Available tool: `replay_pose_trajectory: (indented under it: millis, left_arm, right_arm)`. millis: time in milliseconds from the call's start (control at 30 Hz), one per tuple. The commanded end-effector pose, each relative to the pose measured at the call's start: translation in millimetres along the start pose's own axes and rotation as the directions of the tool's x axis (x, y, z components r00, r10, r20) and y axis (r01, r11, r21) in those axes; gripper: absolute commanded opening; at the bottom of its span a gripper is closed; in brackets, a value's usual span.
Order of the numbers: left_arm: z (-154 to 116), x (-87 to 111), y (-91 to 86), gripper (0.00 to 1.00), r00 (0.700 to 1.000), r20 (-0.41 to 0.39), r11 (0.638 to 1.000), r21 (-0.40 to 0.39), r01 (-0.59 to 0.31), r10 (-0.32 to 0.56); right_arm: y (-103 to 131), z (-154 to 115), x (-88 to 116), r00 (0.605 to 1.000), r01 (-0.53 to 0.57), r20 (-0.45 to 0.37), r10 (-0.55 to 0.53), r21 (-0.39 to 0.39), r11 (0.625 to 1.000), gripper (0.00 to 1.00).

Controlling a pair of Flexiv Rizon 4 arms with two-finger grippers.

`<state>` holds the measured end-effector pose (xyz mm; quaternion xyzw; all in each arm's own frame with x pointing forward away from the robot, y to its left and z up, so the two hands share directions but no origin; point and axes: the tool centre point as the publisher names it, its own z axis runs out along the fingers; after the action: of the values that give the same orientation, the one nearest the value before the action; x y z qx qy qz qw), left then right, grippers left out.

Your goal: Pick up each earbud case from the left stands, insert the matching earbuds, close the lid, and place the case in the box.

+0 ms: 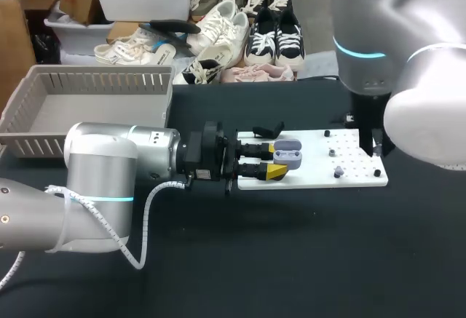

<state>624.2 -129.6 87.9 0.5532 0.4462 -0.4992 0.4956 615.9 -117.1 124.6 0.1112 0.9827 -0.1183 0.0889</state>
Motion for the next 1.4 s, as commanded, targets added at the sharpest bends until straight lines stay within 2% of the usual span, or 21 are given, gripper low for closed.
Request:
replay_pose_trajectory:
  millis: [33, 233, 333, 600, 1267, 1400]
  left_arm:
    - [0, 0.2, -0.4, 0.0, 1.0, 0.001, 1.0, -0.002, -0.001, 0.001]
    - [0, 0.2, -0.4, 0.0, 1.0, 0.001, 1.0, -0.002, -0.001, 0.001]
    - [0, 0.2, -0.4, 0.0, 1.0, 0.001, 1.0, -0.002, -0.001, 0.001]
    - [0, 0.2, -0.4, 0.0, 1.0, 0.001, 1.0, -0.002, -0.001, 0.001]
    - [0, 0.2, -0.4, 0.0, 1.0, 0.001, 1.0, -0.002, -0.001, 0.001]
    - [0, 0.2, -0.4, 0.0, 1.0, 0.001, 1.0, -0.002, -0.001, 0.001]
  right_arm:
    - [5, -17, 15, 1.0, -0.023, 0.017, 0.022, 0.014, 1.0, 0.0]
    - [19, -34, 29, 0.999, -0.049, -0.024, 0.049, 0.009, 0.999, 0.0]
    - [26, -39, 33, 0.997, -0.068, -0.037, 0.069, 0.031, 0.997, 0.0]
    - [42, -42, 38, 0.993, -0.107, -0.051, 0.108, 0.027, 0.994, 0.0]
    - [43, -42, 38, 0.992, -0.115, -0.046, 0.116, 0.019, 0.993, 0.0]
    - [50, -53, 36, 0.98, -0.2, -0.016, 0.2, 0.012, 0.98, 0.0]
